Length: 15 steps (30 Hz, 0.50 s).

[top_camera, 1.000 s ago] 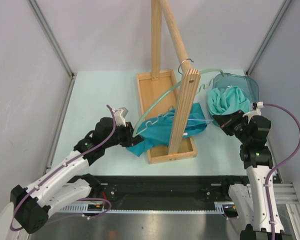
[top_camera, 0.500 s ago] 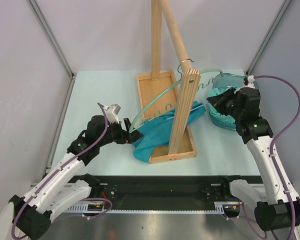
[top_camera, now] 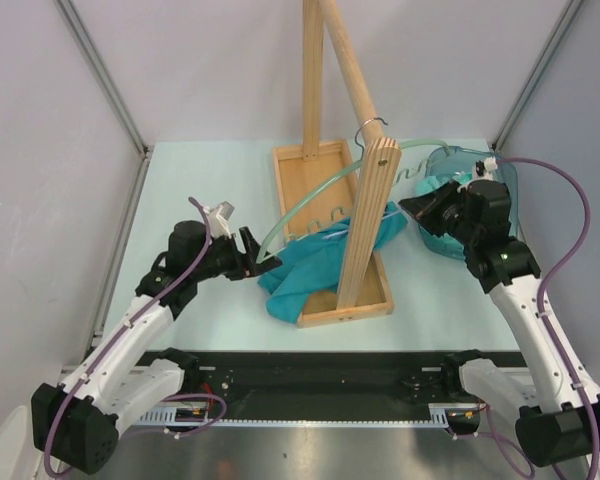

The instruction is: Remove the t-shirt from the hanger

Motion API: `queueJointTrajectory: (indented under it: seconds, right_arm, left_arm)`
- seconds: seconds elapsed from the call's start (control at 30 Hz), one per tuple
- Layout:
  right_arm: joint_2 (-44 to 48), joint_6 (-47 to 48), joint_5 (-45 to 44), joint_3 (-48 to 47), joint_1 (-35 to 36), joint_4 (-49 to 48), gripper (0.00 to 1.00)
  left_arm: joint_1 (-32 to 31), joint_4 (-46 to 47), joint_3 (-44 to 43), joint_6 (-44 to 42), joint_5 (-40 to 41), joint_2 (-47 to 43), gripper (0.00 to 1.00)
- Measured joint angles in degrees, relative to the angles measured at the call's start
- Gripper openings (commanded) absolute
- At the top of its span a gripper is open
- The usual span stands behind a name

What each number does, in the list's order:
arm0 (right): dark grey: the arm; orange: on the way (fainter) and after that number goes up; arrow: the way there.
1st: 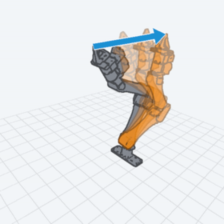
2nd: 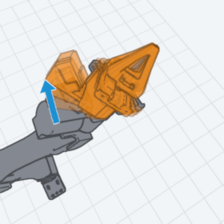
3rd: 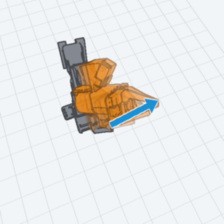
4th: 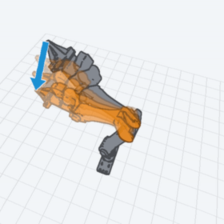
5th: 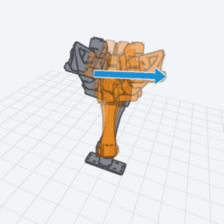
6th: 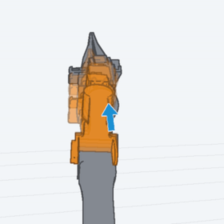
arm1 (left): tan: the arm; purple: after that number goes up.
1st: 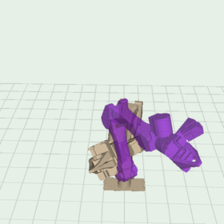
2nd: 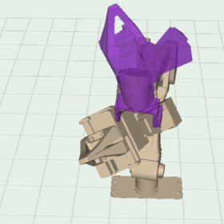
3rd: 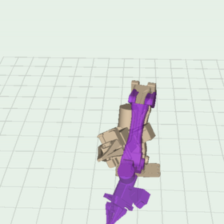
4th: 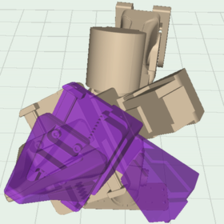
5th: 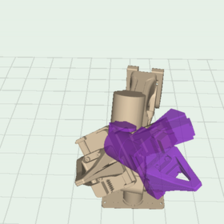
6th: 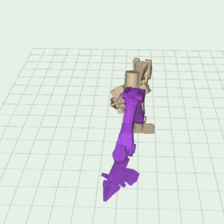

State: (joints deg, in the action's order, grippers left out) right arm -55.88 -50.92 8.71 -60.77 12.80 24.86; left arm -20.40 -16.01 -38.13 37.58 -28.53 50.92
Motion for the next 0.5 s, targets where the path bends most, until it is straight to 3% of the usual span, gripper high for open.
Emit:
queueJointTrajectory:
  seconds: [0.5]
  right_arm:
    - [6.6,3.5,-2.6,1.3,0.5,5.7,0.00]
  left_arm:
    - [1.0,2.8,0.1,0.0,-3.7,4.4,0.72]
